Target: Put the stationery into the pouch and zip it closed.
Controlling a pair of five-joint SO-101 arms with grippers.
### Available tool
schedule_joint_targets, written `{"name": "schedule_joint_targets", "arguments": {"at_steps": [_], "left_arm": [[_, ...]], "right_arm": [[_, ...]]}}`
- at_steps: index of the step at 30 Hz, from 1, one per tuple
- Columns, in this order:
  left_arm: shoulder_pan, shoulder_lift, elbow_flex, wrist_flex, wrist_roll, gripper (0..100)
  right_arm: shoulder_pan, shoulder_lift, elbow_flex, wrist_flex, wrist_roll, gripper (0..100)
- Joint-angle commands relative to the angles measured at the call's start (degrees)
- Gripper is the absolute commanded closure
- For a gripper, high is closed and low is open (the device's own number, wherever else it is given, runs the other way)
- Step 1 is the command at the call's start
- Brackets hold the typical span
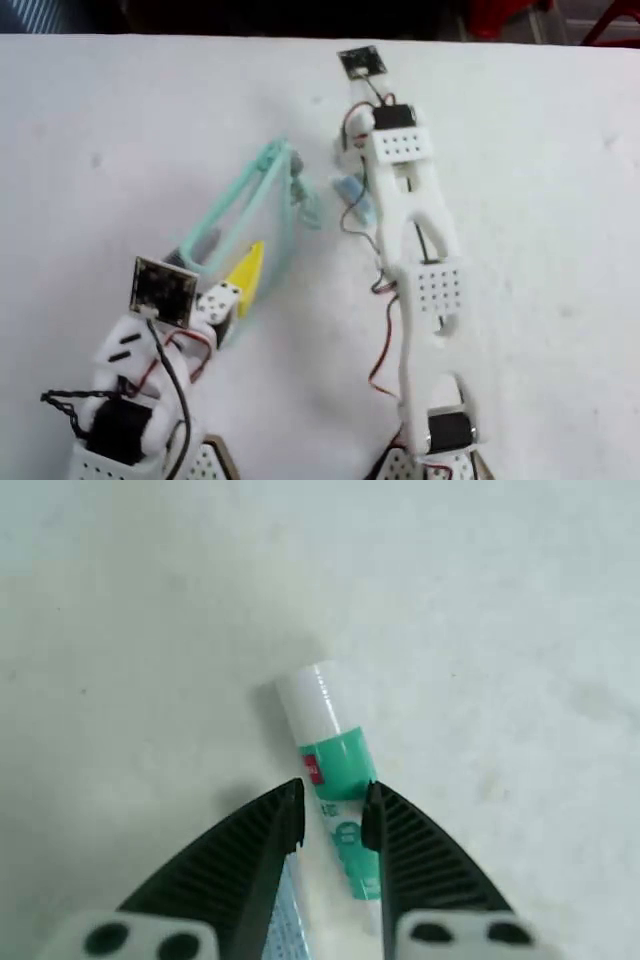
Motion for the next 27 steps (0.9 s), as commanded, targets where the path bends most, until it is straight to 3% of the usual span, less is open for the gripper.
{"name": "schedule_joint_targets", "arguments": {"at_steps": [1,12,27], "left_arm": [[0.75,-0.31,-0.53,-1.14,-0.18,79],[0.75,-0.31,-0.53,-0.97,-0.18,79],[0.75,-0.31,-0.7,-0.18,-0.18,76]], "right_arm": [[0.75,3.3,-9.67,1.71,0.7,90.3],[0.75,13.67,-19.25,2.42,0.7,90.6],[0.57,14.02,-19.43,4.35,0.7,86.7]]}}
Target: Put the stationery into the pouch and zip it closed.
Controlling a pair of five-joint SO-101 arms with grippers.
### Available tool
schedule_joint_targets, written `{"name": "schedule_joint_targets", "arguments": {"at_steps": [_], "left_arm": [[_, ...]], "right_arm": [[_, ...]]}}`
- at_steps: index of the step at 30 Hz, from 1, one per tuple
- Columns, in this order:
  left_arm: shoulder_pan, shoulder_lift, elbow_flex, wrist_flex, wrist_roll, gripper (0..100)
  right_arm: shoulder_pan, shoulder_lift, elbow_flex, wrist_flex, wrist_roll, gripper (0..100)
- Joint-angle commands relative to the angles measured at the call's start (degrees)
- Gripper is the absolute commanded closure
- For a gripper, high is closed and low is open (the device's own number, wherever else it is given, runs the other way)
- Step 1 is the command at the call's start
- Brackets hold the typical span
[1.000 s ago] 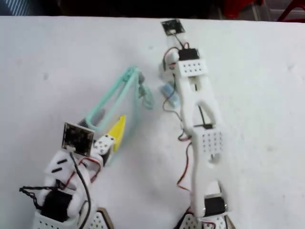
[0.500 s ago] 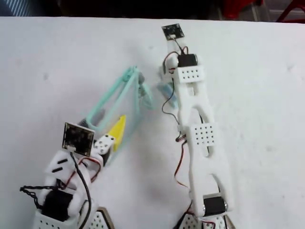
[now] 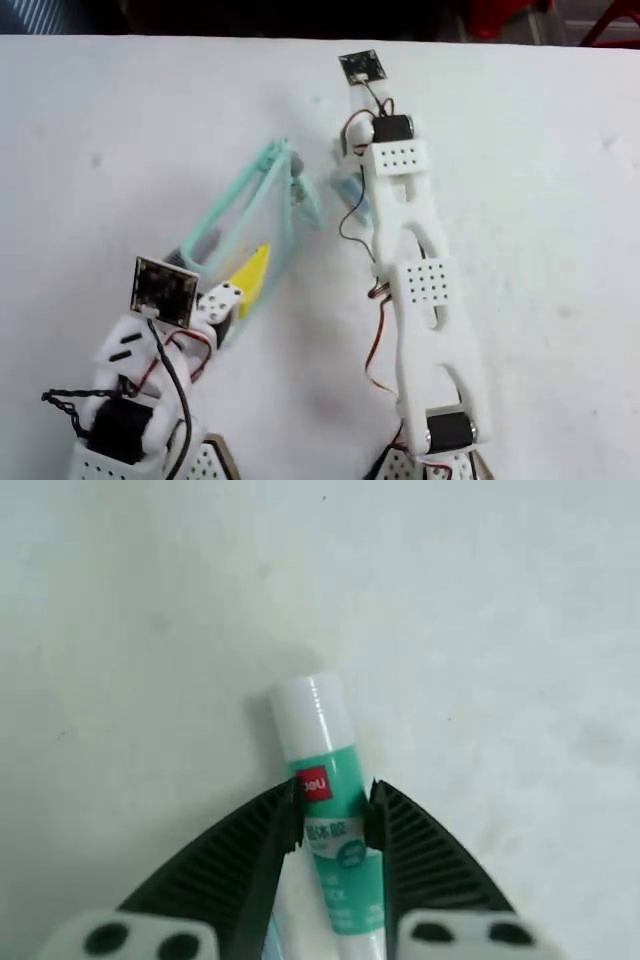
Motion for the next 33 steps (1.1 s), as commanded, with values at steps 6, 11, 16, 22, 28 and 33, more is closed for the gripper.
{"name": "schedule_joint_targets", "arguments": {"at_steps": [6,11,16,22,28,33], "left_arm": [[0.75,-0.31,-0.7,-0.18,-0.26,76],[0.75,-0.31,-0.7,-0.18,-0.35,76],[0.75,-0.31,-0.7,-0.18,-0.35,76],[0.75,-0.31,-0.7,-0.18,-0.26,76],[0.75,-0.31,-0.7,-0.18,-0.26,76],[0.75,-0.31,-0.7,-0.18,-0.26,76]], "right_arm": [[0.13,-0.04,-0.53,1.8,0.7,83.8],[0.57,-0.13,-0.53,1.54,0.7,91.8],[1.71,-0.31,-0.62,1.45,0.7,98.3],[1.71,-0.4,-0.62,1.89,0.7,98.1],[2.33,0.13,-4.84,6.81,0.26,98.1],[2.33,3.91,-12.75,10.15,0.26,98.1]]}}
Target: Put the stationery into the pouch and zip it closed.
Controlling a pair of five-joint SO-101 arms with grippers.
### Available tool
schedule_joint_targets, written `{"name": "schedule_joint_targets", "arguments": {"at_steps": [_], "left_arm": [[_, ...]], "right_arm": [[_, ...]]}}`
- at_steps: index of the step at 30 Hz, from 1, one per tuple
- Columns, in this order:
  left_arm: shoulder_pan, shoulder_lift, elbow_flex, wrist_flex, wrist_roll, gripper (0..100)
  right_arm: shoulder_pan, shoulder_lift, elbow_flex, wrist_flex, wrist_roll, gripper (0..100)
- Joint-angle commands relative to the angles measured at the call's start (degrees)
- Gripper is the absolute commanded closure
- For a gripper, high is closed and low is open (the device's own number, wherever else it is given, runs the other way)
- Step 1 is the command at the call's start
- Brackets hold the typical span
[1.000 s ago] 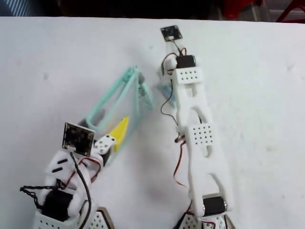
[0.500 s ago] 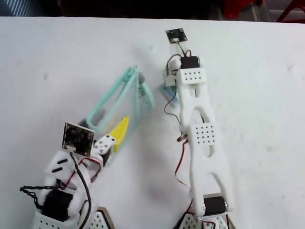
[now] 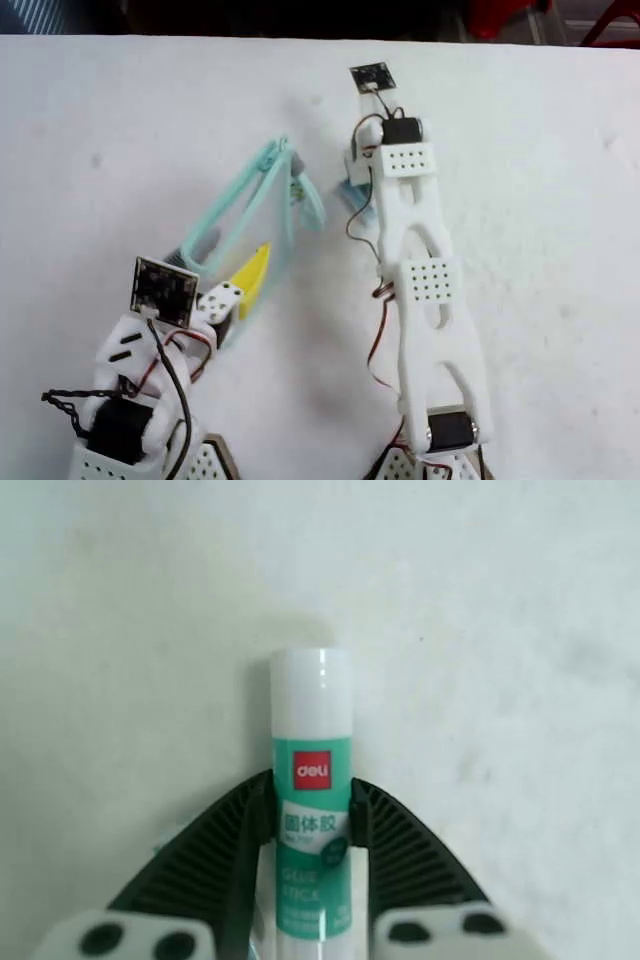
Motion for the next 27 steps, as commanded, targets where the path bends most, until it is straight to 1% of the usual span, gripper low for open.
{"name": "schedule_joint_targets", "arguments": {"at_steps": [1,27], "left_arm": [[0.75,-0.22,-0.7,-0.18,-0.26,76],[0.75,-0.22,-0.7,-0.53,-0.53,76]], "right_arm": [[0.48,0.66,-6.33,2.42,0.26,98.1],[0.13,-0.22,-5.89,2.15,0.62,98.1]]}}
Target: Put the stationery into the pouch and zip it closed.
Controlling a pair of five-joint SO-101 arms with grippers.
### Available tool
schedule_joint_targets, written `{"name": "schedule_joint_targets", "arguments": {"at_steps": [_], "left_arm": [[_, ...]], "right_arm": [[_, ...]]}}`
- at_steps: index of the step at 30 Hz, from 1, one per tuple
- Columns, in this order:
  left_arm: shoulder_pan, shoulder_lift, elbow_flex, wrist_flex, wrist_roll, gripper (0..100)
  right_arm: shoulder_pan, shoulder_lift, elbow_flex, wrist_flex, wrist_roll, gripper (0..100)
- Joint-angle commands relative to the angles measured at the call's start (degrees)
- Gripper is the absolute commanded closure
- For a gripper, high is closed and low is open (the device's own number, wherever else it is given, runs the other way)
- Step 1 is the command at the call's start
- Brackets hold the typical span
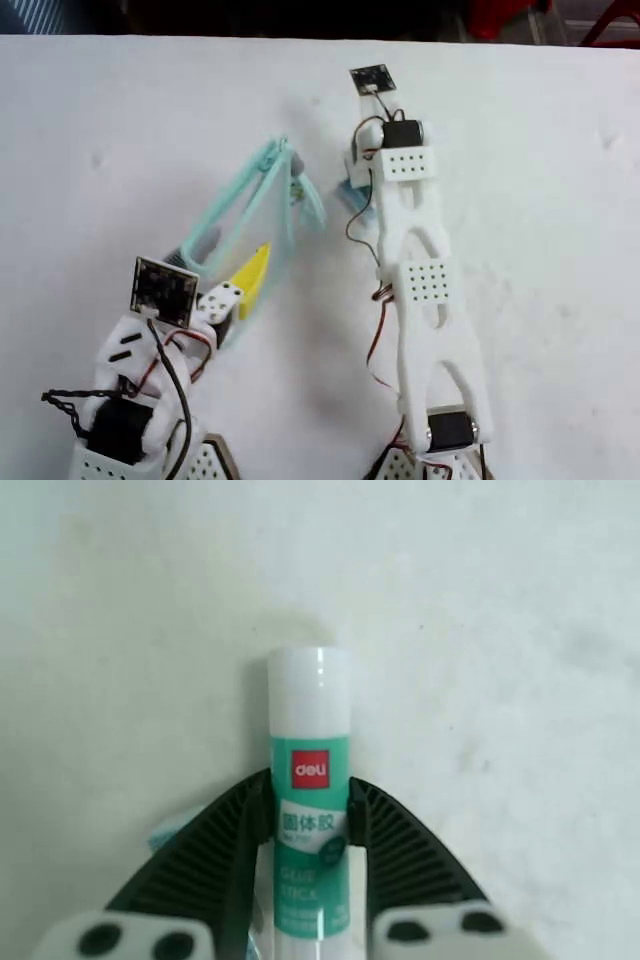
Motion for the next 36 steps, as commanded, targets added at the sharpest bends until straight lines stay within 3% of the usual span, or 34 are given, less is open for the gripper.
{"name": "schedule_joint_targets", "arguments": {"at_steps": [1,36], "left_arm": [[0.75,-0.22,-0.7,-0.53,-0.53,76],[0.75,-0.22,-0.88,-0.53,-0.62,79]], "right_arm": [[0.13,-1.98,-2.2,0.31,0.62,98.1],[-0.75,-18.07,-1.93,7.78,0.26,98.1]]}}
